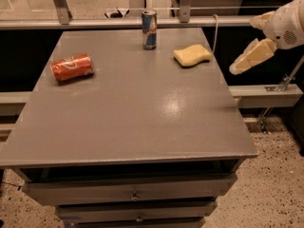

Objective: Pick sponge

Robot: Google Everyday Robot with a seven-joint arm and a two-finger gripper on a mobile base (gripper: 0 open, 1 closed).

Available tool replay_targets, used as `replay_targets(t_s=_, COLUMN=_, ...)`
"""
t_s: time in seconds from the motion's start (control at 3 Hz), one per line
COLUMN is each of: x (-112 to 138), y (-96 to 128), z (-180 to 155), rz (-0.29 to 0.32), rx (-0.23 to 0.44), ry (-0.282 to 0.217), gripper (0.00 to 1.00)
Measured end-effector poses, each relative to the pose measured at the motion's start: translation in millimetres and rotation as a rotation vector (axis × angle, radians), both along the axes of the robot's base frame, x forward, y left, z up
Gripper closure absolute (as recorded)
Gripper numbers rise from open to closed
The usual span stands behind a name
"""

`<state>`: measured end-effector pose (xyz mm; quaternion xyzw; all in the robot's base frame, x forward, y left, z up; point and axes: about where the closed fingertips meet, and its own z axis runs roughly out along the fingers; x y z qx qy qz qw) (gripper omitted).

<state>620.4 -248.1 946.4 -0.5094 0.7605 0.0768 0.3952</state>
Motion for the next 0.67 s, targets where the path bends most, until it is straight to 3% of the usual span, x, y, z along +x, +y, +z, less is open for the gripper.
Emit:
replay_targets(t_s=0.33, x=46, y=1, z=-18, rz=-0.035, rx=0.142, ry=0.001, gripper=0.00)
replay_targets(t_s=0.67, x=78, y=12, z=-40, rz=-0.053, rx=0.235, ry=0.027, gripper=0.00)
